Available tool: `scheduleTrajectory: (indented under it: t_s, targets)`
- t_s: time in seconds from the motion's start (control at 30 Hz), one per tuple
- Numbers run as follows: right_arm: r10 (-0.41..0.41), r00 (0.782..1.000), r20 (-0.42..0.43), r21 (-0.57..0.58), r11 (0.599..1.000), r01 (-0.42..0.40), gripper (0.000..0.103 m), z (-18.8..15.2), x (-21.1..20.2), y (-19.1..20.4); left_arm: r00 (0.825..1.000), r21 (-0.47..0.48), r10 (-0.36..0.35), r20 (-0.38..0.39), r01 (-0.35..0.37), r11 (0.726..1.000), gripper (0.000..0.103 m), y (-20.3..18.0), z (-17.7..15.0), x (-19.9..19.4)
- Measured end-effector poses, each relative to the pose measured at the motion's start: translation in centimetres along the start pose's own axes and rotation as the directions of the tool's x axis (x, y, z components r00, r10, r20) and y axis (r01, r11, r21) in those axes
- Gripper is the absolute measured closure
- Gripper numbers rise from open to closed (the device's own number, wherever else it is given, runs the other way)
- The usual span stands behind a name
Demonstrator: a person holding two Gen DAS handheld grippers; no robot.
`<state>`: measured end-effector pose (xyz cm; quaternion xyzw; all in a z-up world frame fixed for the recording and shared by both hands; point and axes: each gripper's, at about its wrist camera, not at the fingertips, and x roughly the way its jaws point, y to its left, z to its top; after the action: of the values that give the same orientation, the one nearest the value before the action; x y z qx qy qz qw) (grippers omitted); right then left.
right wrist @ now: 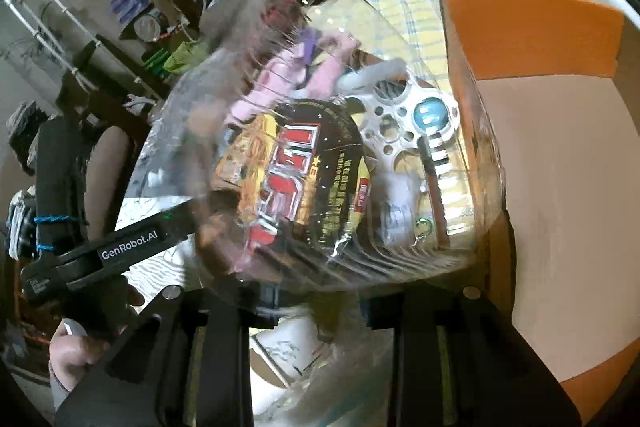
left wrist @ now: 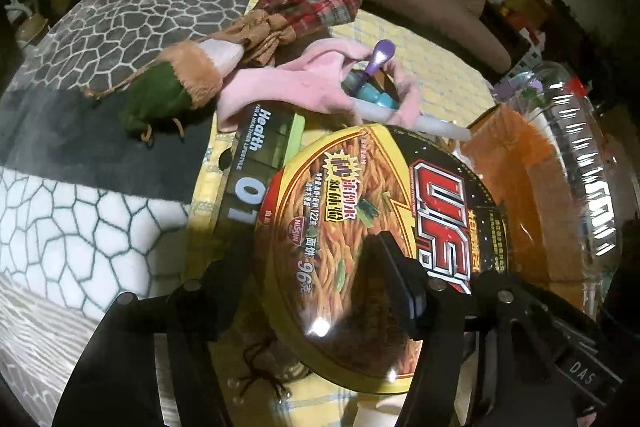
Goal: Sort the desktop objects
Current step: 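Carry the UFO bowl into the cardboard box and open the left gripper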
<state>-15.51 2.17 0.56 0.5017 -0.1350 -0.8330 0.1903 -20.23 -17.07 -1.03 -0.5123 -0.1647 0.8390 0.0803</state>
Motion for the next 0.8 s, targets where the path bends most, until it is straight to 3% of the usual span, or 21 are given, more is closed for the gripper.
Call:
scheduleTrajectory:
  t_s: [0.17,0.43,0.6,0.8]
  targets:
    - [0.041,0.999,0.025,-0.033,0.999,-0.04,0.075,-0.9,-2.7,1.2,0.999,0.013,-0.013,0.053,0.013,1.0,0.041,0.0,-1.6,-3.9]
    - [0.179,0.98,0.082,-0.075,0.982,-0.173,0.075,-3.3,-10.3,3.8,0.985,0.048,0.022,0.172,-0.03,0.998,0.041,-2.5,-5.2,-14.1]
    - [0.234,0.963,0.131,-0.051,0.972,-0.229,0.074,-4.6,-16.1,2.2,0.976,0.105,0.022,0.219,-0.046,0.993,0.041,-7.7,-7.1,-19.0]
    - [0.202,0.956,0.215,-0.003,0.979,-0.206,0.073,-4.7,-22.8,-3.0,0.977,0.177,-0.023,0.212,-0.015,0.984,0.04,-15.1,-7.6,-19.4]
